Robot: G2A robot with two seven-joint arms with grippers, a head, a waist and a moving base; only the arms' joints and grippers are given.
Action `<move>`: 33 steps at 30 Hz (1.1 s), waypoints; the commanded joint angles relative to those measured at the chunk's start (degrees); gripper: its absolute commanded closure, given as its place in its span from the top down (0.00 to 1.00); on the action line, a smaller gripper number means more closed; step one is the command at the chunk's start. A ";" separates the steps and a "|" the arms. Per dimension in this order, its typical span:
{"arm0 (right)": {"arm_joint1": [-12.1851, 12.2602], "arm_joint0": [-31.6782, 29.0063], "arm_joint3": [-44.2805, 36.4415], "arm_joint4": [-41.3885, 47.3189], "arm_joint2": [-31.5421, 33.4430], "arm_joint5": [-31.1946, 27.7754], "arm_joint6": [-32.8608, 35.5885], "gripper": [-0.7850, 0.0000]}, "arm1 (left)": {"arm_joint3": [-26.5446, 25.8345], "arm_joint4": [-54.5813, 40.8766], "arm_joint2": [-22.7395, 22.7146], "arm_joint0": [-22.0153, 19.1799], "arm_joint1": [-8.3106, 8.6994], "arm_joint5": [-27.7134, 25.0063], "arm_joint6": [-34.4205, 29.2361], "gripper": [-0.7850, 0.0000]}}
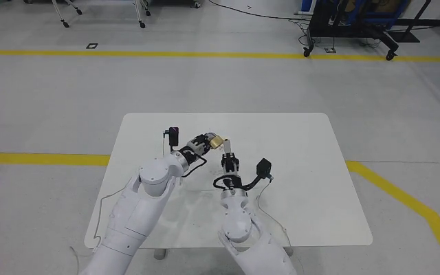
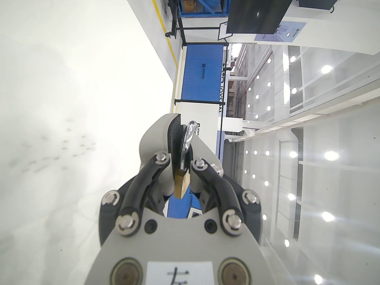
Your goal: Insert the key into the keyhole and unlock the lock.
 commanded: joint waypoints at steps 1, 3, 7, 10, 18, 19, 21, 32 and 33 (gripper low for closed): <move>1.19 -2.89 -4.19 4.50 3.67 -1.79 13.73 1.00 | 0.48 -0.01 -0.09 -0.47 0.04 0.11 -1.05 0.00; 2.38 -5.50 -7.81 7.99 7.39 -2.37 24.21 1.00 | 0.92 -0.76 -0.15 -0.79 0.07 0.17 -2.88 0.00; 4.18 -8.31 -12.01 15.89 14.12 -0.94 41.21 1.00 | 2.50 -3.23 -0.60 -1.55 0.08 -0.28 -6.41 0.00; 4.90 -8.55 -12.54 20.04 16.79 1.00 48.73 1.00 | 3.26 -4.43 -0.55 -1.89 0.01 -0.83 -7.68 0.00; 4.90 -8.55 -12.54 20.04 16.79 1.00 48.73 1.00 | 4.86 -5.34 0.15 -2.85 -0.14 -1.45 -9.51 0.00; 4.90 -8.55 -12.54 20.04 16.79 1.00 48.73 1.00 | 5.02 -5.29 0.21 -2.94 -0.14 -1.53 -9.61 0.00; 5.11 -8.08 -11.85 24.18 16.47 2.40 54.27 1.00 | 5.27 -5.79 0.28 -3.05 -0.17 -1.70 -10.15 0.00; 6.25 -4.05 -2.20 34.12 20.71 -1.48 62.34 0.36 | 7.04 -8.68 -0.16 -3.50 -0.19 -2.68 -12.64 0.00; 6.30 -3.72 -1.70 34.28 20.65 -1.47 62.14 0.30 | 7.07 -8.68 -0.15 -3.53 -0.18 -2.81 -12.66 0.00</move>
